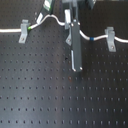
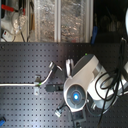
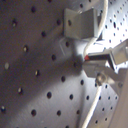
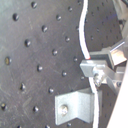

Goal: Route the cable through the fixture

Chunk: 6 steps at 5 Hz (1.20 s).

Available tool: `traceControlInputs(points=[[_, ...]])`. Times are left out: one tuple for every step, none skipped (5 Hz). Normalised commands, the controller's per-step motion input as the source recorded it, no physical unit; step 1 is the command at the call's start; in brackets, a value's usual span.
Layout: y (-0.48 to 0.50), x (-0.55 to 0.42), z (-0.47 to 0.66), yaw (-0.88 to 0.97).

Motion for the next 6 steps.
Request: traceControlInputs(points=[[-0.011, -0.052, 0.00, -0.09], [-0.026, -0.113, 0.00, 0.00], [0.314, -0.241, -0.12, -0.05], [0.496, -0.134, -0.02, 0.00], [0.397, -0.028, -0.01, 0.00], [0.211, -0.048, 0.00, 0.00]])
